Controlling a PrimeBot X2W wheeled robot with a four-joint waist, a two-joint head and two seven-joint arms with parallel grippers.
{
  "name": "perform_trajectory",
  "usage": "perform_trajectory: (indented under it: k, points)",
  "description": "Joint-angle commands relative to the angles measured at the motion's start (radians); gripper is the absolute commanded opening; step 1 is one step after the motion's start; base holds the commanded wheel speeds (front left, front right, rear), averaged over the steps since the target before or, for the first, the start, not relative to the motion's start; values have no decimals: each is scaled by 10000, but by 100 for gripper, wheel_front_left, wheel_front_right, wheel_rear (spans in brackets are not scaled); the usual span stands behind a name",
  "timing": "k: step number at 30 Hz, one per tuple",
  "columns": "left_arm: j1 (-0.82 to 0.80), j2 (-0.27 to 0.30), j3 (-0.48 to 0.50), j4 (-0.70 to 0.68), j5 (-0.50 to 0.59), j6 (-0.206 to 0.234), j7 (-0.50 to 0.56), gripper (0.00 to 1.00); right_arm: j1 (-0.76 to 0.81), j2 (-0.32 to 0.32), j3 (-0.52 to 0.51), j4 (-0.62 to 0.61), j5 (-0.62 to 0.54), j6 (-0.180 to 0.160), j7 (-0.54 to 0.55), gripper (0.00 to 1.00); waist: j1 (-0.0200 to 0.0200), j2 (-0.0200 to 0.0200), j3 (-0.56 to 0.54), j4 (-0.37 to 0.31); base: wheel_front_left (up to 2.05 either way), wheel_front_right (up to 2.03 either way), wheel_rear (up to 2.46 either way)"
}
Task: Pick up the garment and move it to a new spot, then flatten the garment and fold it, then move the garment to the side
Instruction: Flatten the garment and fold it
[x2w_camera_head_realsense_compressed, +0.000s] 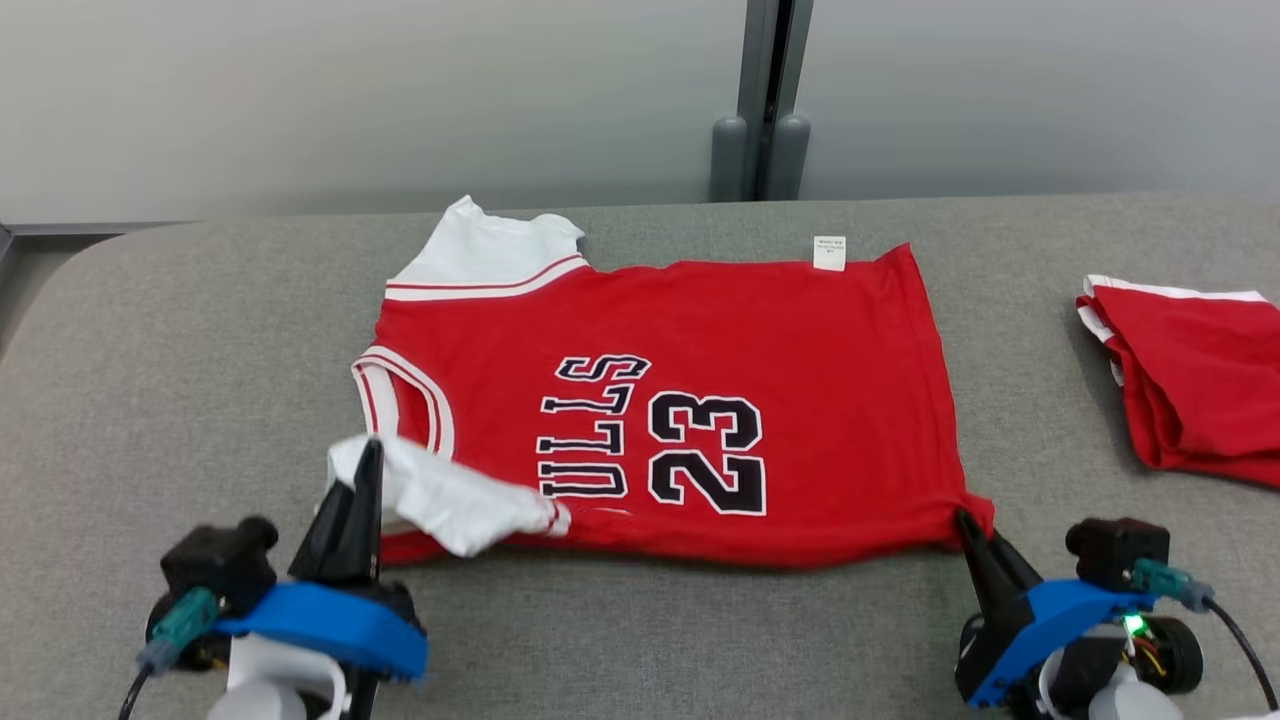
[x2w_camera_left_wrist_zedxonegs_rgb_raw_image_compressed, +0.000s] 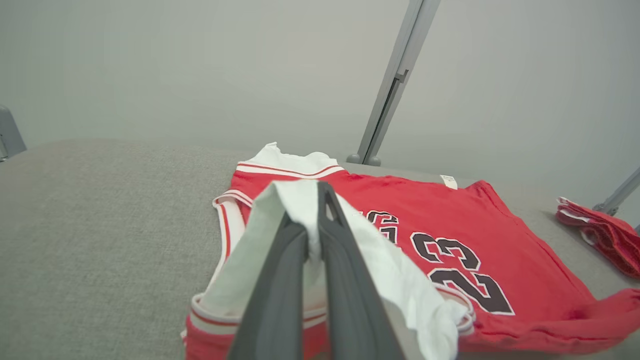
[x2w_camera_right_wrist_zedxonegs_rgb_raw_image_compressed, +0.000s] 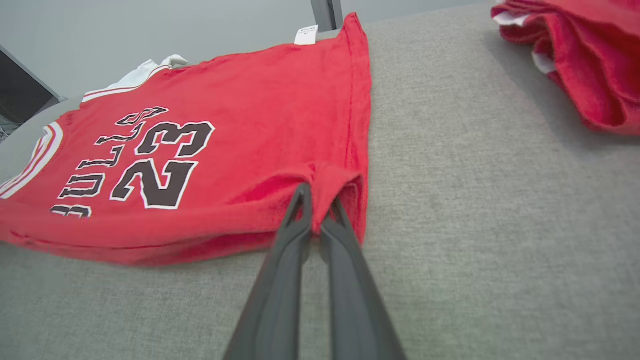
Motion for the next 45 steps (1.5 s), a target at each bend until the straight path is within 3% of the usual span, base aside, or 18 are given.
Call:
perform_trajectory:
  k: [1,17,18,19,20,21,29,38,45]
  points:
    - [-510,-78,-55,304,140,-45,-204,0,-395,-25,-16,238,47,1,-155,0,0,-1,114,-9,0,0,0]
    - [-2908,-418,-156,2917,439,-405,-1013,0,-2771,-28,-50,2273,-751,1,-791,0,0,-1,998,-99,0,0,0]
    - [-2991,-459,-163,3048,460,-420,-1048,0,-2856,-27,-49,2332,-819,1,-863,24,0,-1,1024,-94,0,0,0]
    - [-3067,-487,-169,3154,497,-424,-1108,16,-2928,-27,-45,2380,-848,1,-949,49,0,-1,1045,-90,0,0,0]
    - [-3153,-523,-162,3221,535,-422,-1161,49,-2977,-27,-32,2438,-857,1,-1046,100,0,-1,1065,-86,0,0,0]
    - [-3213,-568,-156,3298,565,-438,-1216,100,-3013,-27,-10,2497,-840,1,-1130,100,0,-1,1082,-84,0,0,0]
    - [-3195,-767,101,3296,846,-598,-1348,100,-3163,-27,264,2437,-1070,1,-2072,100,0,-1,1107,-94,0,0,0]
    - [-1933,-639,626,2783,850,-696,-1353,100,-2469,-29,94,1629,-1578,1,-2303,100,0,-1,770,10,0,0,0]
    - [-803,-325,928,2649,235,-343,-58,100,-1388,-24,-77,588,-1843,1,-1885,100,0,-1,490,102,0,0,0]
